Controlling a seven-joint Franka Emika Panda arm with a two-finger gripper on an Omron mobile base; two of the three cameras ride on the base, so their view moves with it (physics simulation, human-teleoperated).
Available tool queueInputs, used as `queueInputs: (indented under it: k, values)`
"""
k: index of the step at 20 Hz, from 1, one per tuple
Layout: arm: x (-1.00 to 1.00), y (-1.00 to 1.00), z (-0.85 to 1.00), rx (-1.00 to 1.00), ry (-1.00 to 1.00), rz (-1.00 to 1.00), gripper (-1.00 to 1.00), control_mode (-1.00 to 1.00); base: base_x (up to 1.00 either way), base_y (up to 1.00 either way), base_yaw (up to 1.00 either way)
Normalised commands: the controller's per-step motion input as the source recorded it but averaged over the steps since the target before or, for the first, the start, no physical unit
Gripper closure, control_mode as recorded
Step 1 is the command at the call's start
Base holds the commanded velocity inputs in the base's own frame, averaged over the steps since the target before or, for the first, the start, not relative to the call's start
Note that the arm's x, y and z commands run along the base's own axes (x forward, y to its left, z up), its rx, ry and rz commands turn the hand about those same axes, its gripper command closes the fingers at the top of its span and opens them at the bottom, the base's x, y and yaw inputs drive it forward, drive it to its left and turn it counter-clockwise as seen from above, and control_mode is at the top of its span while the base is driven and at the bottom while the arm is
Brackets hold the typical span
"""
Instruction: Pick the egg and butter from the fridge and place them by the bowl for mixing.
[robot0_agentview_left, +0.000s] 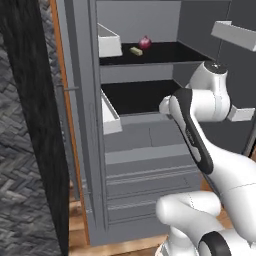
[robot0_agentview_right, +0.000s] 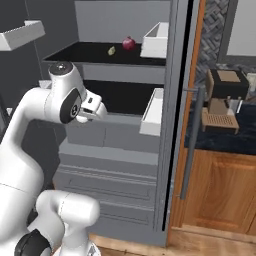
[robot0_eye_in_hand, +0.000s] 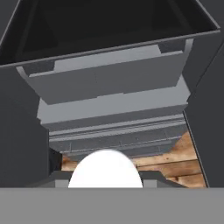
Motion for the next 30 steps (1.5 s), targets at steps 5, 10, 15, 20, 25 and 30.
queueInputs:
  k: [5,10,15,20,25,30]
  values:
    - [0.00,0.00,0.00,0.00,0.00,0.00,1.00,1.00,-0.86,0.00,0.00]
    - [0.00,0.00,0.00,0.00,0.00,0.00,1.00,1.00,-0.91,0.00,-0.05]
    - [0.00,0.00,0.00,0.00,0.00,0.00,1.00,1.00,-0.68,0.06,-0.37]
    - [0.00,0.00,0.00,0.00,0.00,0.00,1.00,1.00,-0.08,0.15,-0.88]
    - [0.00,0.00,0.00,0.00,0.00,0.00,1.00,1.00,0.00,0.12,-0.94]
    - [0.00,0.00,0.00,0.00,0.00,0.00,1.00,1.00,0.00,0.12,-0.95]
